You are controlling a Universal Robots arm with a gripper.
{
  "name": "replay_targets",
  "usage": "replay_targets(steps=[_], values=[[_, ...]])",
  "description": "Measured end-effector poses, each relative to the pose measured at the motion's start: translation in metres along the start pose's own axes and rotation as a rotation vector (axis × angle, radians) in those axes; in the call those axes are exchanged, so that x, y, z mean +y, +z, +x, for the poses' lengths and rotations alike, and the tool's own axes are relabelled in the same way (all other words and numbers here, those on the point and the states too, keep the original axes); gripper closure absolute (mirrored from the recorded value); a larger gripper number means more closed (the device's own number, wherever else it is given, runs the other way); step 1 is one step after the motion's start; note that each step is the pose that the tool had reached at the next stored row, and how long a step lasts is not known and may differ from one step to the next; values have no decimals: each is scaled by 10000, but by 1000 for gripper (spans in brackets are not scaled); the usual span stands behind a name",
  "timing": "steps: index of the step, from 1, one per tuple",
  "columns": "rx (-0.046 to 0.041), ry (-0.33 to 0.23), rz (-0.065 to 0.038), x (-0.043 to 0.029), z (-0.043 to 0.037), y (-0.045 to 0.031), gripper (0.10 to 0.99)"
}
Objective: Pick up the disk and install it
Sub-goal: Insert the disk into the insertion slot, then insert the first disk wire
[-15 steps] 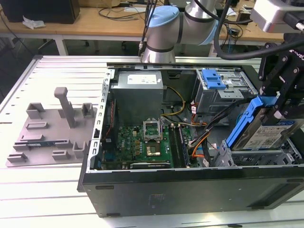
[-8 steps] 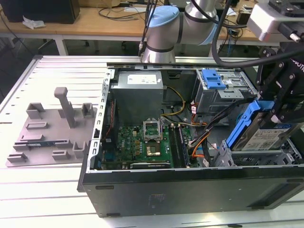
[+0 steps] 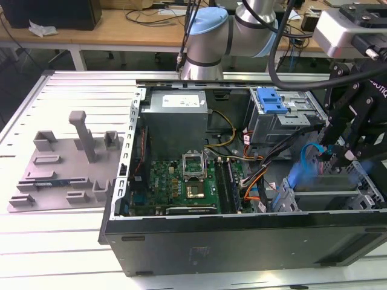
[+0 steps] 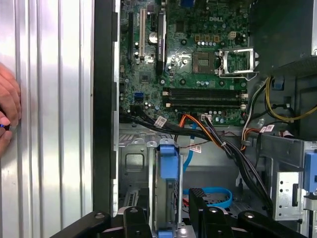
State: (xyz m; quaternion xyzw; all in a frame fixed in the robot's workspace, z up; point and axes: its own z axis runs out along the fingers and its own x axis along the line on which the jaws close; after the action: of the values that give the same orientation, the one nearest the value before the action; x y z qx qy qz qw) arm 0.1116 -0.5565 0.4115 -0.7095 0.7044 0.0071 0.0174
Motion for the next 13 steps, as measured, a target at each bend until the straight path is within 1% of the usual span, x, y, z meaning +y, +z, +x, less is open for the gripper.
replay_targets(steps=[13], values=[[1, 0, 0, 0, 0, 2, 639]])
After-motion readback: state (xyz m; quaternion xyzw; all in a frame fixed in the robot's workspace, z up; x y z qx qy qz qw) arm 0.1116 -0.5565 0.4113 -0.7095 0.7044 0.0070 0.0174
